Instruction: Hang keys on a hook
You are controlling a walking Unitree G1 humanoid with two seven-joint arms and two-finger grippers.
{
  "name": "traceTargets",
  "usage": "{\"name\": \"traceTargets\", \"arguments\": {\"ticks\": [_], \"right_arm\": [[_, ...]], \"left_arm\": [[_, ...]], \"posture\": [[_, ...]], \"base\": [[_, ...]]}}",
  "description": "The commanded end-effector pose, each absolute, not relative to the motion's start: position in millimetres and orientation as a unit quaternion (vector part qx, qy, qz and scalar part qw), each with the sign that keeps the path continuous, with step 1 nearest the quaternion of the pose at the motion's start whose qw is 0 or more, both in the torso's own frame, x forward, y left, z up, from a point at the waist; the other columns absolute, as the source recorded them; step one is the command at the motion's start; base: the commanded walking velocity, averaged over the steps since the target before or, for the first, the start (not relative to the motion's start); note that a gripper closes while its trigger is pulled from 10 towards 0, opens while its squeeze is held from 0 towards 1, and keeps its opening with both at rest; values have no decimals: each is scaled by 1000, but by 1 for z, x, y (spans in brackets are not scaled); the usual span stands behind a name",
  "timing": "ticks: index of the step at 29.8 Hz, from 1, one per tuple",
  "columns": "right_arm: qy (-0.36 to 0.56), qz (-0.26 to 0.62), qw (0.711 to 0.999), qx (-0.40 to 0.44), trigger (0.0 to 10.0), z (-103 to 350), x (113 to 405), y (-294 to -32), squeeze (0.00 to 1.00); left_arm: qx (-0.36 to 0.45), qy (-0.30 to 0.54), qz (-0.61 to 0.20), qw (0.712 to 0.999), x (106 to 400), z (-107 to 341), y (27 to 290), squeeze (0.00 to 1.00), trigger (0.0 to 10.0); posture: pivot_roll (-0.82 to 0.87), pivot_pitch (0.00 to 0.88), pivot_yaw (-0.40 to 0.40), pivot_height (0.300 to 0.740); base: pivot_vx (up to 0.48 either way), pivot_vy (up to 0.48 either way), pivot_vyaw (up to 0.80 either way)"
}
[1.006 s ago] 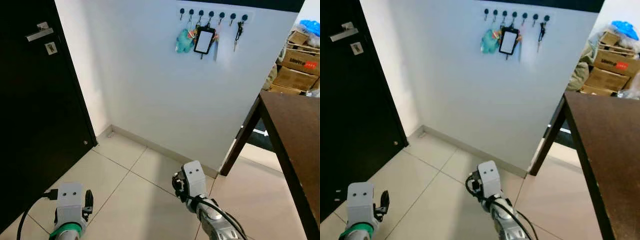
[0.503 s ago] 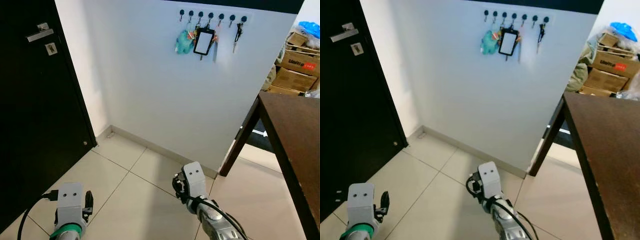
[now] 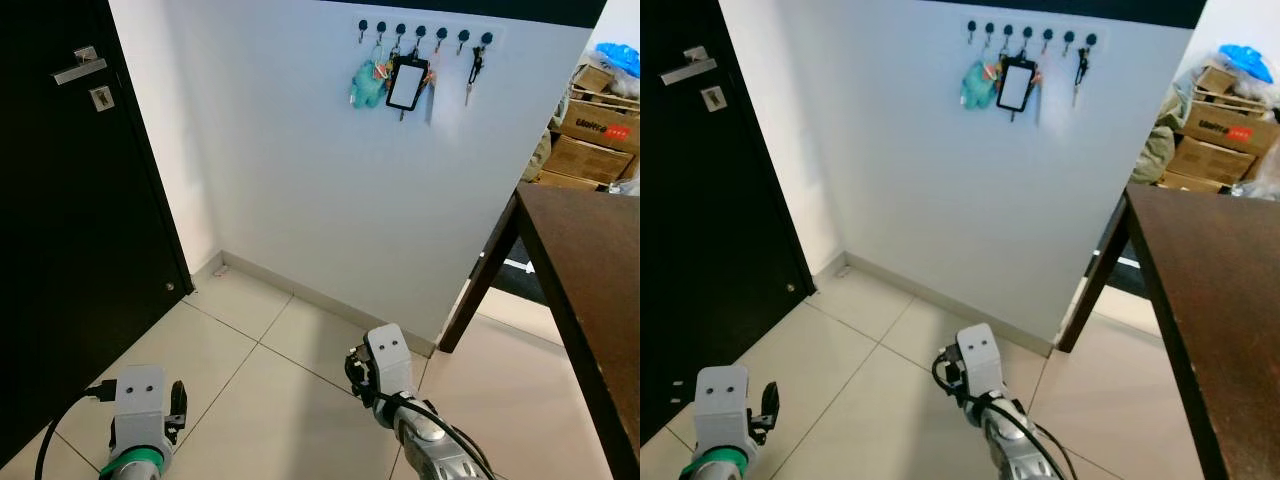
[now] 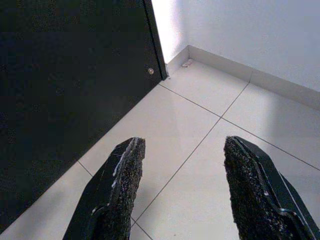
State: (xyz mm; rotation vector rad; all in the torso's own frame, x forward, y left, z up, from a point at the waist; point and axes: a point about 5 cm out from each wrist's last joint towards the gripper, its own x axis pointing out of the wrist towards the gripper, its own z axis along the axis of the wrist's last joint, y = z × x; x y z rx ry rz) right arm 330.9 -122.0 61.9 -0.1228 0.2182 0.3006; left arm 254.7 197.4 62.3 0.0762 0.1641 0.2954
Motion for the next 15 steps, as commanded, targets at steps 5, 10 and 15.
{"name": "traceTargets", "arguments": {"ticks": [5,10,15], "right_arm": [[115,148,981,-56,10000,57,328,-123,0],[116,149,980,-57,10000,56,327,-124,0],[116,149,980,-58,10000,55,326,-124,0]], "left_arm": [[39,95,149,984,250,55,198,0,10000],[39,95,149,983,249,54,197,0,10000],[38,96,149,983,248,53,197,0,10000]], "posture": [[-118,56,82,740],[-117,48,80,740],[-117,43,80,740]], "base": [[0,0,0],[0,0,0],[0,0,0]]}}
